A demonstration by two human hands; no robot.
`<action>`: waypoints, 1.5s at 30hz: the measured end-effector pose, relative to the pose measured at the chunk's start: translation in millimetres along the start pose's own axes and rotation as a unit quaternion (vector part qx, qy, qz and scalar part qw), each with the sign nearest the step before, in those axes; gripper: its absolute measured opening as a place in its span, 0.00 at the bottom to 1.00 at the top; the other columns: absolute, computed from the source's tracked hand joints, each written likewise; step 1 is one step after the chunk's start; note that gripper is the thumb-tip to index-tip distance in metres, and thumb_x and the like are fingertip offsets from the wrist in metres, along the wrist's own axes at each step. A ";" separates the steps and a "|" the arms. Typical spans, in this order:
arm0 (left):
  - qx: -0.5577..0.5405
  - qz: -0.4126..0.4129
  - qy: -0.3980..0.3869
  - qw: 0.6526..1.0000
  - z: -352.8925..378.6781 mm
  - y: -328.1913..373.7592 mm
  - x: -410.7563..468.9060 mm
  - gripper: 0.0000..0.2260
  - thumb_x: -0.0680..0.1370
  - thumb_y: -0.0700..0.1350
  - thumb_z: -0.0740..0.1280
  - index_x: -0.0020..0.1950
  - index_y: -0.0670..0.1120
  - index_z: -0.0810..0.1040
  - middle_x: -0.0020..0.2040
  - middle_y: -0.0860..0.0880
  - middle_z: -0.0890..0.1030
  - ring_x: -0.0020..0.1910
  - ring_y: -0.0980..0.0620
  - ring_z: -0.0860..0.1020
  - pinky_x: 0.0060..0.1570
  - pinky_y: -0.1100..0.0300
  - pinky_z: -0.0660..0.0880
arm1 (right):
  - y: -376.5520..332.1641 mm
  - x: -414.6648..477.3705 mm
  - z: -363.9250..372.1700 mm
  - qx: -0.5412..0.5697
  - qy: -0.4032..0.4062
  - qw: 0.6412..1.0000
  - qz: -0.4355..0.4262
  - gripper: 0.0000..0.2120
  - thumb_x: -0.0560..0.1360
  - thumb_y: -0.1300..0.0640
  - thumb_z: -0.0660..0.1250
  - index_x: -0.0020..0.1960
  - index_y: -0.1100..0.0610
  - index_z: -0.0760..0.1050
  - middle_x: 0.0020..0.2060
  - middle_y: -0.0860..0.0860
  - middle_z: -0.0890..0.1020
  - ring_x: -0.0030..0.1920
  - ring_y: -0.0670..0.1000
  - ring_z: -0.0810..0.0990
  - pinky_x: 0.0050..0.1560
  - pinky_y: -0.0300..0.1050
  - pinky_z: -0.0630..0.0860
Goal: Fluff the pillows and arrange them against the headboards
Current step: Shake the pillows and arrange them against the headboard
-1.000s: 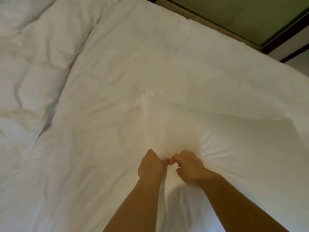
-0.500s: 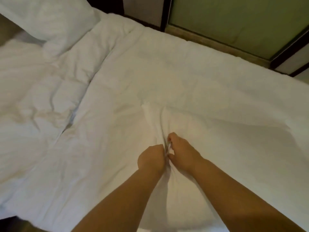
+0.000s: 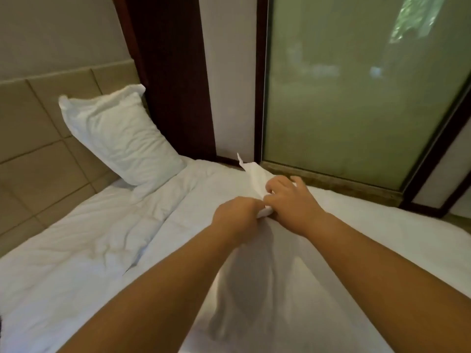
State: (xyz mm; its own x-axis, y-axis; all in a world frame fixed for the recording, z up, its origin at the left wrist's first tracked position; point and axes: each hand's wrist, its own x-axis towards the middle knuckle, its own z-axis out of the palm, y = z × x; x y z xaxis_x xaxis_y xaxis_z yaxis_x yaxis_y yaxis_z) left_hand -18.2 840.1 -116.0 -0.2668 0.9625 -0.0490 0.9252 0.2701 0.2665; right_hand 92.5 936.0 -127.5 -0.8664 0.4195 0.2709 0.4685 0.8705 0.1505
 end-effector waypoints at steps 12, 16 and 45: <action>0.142 0.062 0.177 0.972 -219.2 73.4 -57.6 0.15 0.73 0.51 0.73 0.32 0.53 0.69 0.34 0.54 0.74 0.36 0.52 0.75 0.35 0.60 0.67 | 17.2 5.7 -189.0 0.005 0.229 0.972 -0.047 0.12 0.81 0.53 0.58 0.45 0.58 0.76 0.38 0.54 0.82 0.32 0.53 0.75 0.32 0.42 0.66; 0.120 0.045 0.195 0.972 -240.1 54.4 -78.3 0.17 0.70 0.50 0.76 0.32 0.53 0.68 0.33 0.56 0.73 0.35 0.52 0.73 0.34 0.60 0.67 | -12.4 19.7 -207.6 0.018 0.232 0.969 -0.085 0.11 0.81 0.55 0.57 0.48 0.58 0.76 0.38 0.53 0.81 0.31 0.49 0.73 0.32 0.41 0.72; 0.132 0.009 -0.038 0.991 -49.4 -258.6 12.8 0.16 0.79 0.60 0.59 0.51 0.48 0.75 0.52 0.48 0.80 0.52 0.46 0.78 0.49 0.56 0.69 | -174.5 151.0 36.0 0.065 -0.140 0.976 0.153 0.24 0.78 0.38 0.53 0.53 0.55 0.78 0.48 0.54 0.82 0.47 0.55 0.80 0.43 0.46 0.70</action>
State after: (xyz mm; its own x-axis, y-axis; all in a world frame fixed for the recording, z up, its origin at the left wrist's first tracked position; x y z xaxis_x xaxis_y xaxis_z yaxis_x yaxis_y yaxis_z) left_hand -274.2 781.2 -138.0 -0.2370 0.9639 -0.1213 0.9708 0.2397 0.0080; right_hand -126.4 856.7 -147.1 -0.7114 0.7027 0.0117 0.7023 0.7114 -0.0246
